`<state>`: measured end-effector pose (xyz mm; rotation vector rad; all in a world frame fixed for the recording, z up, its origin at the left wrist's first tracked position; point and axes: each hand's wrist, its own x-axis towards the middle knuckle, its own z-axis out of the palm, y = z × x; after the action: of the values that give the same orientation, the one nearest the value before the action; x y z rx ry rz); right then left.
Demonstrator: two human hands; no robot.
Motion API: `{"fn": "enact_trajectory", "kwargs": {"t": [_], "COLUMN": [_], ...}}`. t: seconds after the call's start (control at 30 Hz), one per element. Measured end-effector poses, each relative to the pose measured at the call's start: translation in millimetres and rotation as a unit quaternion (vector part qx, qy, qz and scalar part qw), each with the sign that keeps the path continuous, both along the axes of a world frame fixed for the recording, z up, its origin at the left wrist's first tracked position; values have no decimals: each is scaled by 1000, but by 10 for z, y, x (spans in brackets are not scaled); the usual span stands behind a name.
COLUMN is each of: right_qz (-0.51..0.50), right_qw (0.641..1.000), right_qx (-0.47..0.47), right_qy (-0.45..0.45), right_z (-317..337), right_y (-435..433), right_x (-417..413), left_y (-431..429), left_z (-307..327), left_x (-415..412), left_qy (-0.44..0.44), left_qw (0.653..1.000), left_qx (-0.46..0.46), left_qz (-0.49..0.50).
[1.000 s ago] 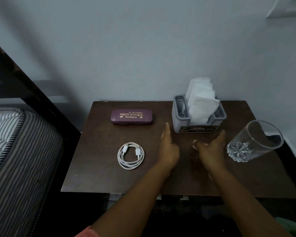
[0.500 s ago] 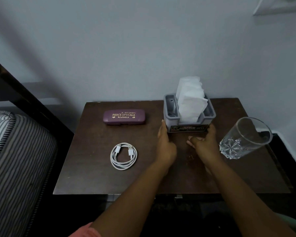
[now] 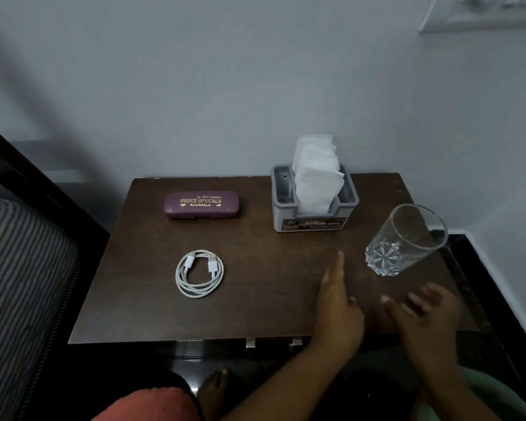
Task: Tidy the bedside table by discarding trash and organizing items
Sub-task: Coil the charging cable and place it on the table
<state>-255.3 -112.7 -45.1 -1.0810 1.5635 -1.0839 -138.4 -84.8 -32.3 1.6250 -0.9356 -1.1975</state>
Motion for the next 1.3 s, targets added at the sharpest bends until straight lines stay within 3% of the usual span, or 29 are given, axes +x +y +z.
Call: {"fn": "enact_trajectory", "kwargs": {"t": [0.13,0.2,0.5,0.9,1.3], "right_qz": [128,145,87,101,114], "right_qw": [992,989,989,987,986], "right_qx": [-7,-19,-80,-106,-105], "right_qy": [12,32,93,64,59], "right_z": [34,56,50,-55,-43], "right_y": [-320,-398,-374,-4,1], "right_x": [-98,-78,81,613,805], "left_y": [-287,-382,-416,-6,-34], "left_z": [80,87,-191,-377,-381], "left_x": [-104,-111,-58,331,445], "left_qy": [-31,-30,35,71,72], "left_qw": [998,997,998,996,995], "left_qx": [0,-3,-10,-34,-51], "left_qz": [-60,-72,-59,49,50]}}
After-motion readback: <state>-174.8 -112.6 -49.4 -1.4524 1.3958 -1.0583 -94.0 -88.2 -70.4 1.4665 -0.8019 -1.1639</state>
